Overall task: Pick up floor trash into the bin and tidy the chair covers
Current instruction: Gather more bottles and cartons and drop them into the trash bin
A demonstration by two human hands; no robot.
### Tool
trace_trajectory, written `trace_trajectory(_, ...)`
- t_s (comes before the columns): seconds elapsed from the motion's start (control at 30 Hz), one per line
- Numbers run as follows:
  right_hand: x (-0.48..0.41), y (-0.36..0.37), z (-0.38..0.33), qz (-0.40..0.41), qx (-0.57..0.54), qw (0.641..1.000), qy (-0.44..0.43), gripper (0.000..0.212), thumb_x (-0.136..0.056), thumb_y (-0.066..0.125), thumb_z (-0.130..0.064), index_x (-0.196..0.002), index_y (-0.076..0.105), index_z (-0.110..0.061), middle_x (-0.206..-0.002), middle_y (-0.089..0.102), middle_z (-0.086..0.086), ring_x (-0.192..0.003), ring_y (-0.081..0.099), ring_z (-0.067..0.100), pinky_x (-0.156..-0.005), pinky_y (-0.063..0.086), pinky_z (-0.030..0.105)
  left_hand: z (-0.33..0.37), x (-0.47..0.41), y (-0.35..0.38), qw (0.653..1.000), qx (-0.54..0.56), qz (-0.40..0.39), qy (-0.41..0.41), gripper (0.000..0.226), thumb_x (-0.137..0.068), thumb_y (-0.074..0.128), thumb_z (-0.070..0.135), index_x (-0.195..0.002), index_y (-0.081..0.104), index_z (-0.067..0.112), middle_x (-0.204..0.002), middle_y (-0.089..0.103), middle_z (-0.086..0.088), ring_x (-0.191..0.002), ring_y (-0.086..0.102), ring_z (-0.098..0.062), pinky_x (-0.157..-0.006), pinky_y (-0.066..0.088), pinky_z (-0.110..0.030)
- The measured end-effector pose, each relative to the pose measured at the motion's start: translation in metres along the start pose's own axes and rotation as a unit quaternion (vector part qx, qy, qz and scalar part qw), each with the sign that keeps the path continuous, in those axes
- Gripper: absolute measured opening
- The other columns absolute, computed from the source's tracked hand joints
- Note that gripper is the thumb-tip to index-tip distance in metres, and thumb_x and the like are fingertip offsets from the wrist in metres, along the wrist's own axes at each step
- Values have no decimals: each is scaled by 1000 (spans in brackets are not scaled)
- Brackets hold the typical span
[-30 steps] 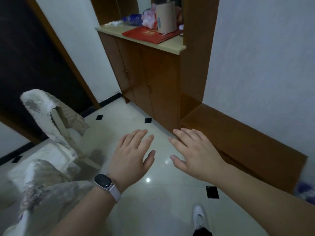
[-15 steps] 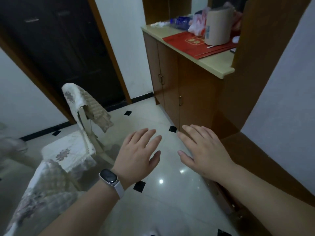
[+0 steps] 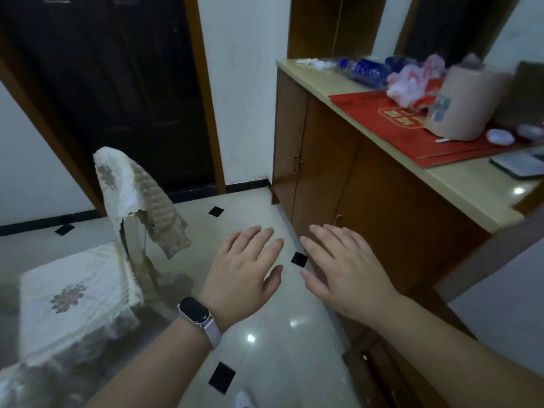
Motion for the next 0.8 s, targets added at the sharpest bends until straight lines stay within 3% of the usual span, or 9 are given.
trace_trajectory(0.23,-131,27,-24,20,-13,999,-21,51,-92,47,-49,-133,57,-20,-137,56,5,-127,49,24,-107,37,42,-123,-49,20,1000,-5,-3,-20,42,-92,56,38,-127,63,15,-134,60,-9,-127,53,-29,-105,39,-44)
trace_trajectory(0.6,-288,96,-9,12,-35,994,-98,53,-92,42,-50,-132,58,-19,-137,55,6,-127,47,24,-105,38,42,-239,-92,60,994,-56,-22,-86,40,-90,59,37,-124,63,16,-133,60,-9,-124,54,-29,-104,40,-46)
trace_trajectory(0.8,-400,141,14,47,-92,982,-160,54,-91,44,-48,-126,63,-12,-130,59,10,-119,52,28,-100,41,43,-307,-147,85,982,-113,-52,-143,42,-91,56,37,-125,63,15,-133,60,-9,-124,54,-30,-102,43,-46)
Point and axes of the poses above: each hand's wrist, its own x-axis away from the middle knuckle, its own y-axis out of the palm, z = x × y, the point moved 1 cm from there along -x, towards the middle knuckle
